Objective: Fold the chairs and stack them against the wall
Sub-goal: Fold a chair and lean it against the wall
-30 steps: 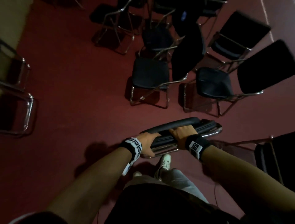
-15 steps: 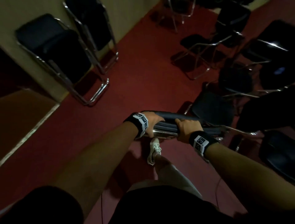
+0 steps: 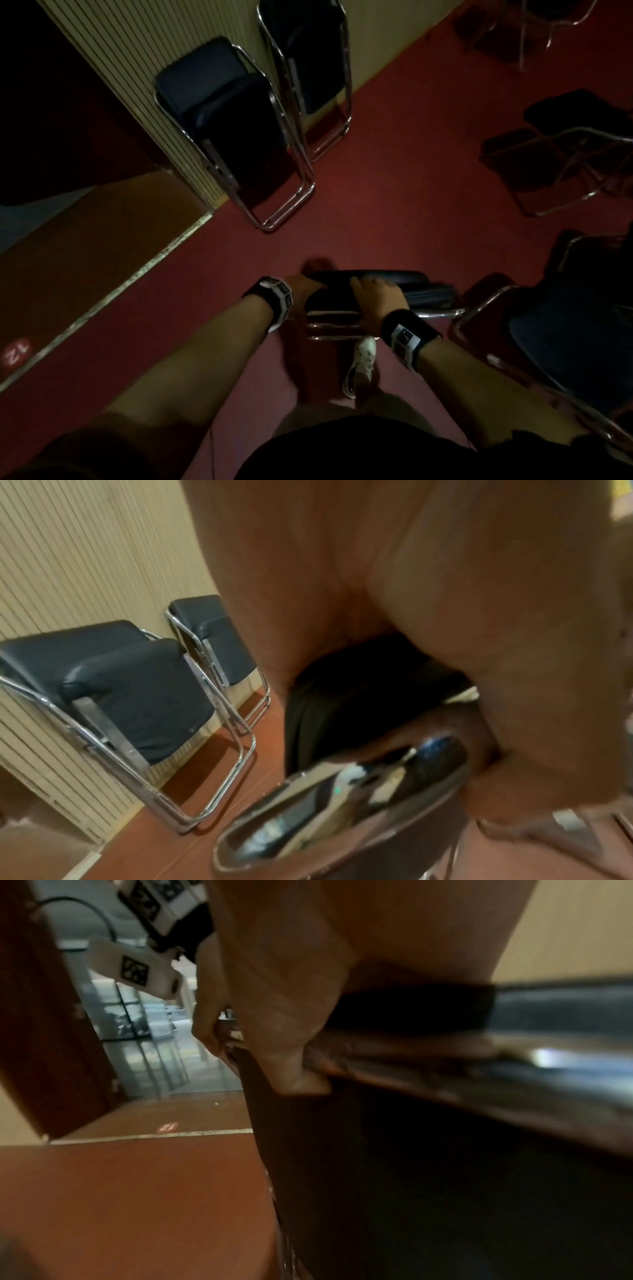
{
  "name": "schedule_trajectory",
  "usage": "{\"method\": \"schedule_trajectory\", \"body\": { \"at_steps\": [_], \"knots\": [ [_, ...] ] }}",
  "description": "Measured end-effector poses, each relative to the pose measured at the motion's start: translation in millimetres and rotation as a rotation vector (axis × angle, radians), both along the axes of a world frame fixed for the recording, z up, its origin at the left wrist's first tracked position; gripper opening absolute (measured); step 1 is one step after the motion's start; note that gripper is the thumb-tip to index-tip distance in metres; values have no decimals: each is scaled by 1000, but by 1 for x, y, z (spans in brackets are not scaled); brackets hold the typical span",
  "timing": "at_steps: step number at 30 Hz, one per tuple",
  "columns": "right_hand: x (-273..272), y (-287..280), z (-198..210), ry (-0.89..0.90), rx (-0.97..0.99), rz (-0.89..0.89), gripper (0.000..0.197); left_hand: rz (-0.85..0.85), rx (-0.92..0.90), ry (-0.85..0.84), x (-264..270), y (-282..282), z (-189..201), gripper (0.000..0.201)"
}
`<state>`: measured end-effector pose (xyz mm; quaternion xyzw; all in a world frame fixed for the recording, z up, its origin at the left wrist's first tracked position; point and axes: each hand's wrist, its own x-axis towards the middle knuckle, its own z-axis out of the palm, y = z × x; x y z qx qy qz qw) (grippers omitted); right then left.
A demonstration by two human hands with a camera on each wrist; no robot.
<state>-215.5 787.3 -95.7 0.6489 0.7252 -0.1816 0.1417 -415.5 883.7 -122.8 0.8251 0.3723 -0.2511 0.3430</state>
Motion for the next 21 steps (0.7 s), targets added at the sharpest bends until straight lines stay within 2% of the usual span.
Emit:
{"method": "schedule_trajectory", "body": {
  "at_steps": [2,5,9,11,13,16,17,19,21],
  "knots": [
    [24,18,-5,28,35,73,91,-10,-15,20,12,23,-2,45],
    [51,40,-5,-18,28,168,105,-25,-44,30,13,50,-1,60],
    [56,68,-1,-128,-33,184,118,-90,-47,-15,14,78,-9,87],
    [54,78,-4,-139,-86,138,120,-144,-60,-20,18,91,-6,93],
    [48,88,1,-139,-175,58,107,-182,-109,-12,17,102,-12,84],
    [38,97,14,-187,-244,6,71,-218,-161,-65,16,109,-16,80],
    [34,99,16,-219,-259,-15,67,-280,-160,-42,16,114,-11,84],
    [28,105,20,-280,-270,-30,71,-378,-130,-16,21,130,-14,94],
    [26,108,25,-299,-260,-67,74,-439,-122,-14,30,147,-11,96]
  ]
}}
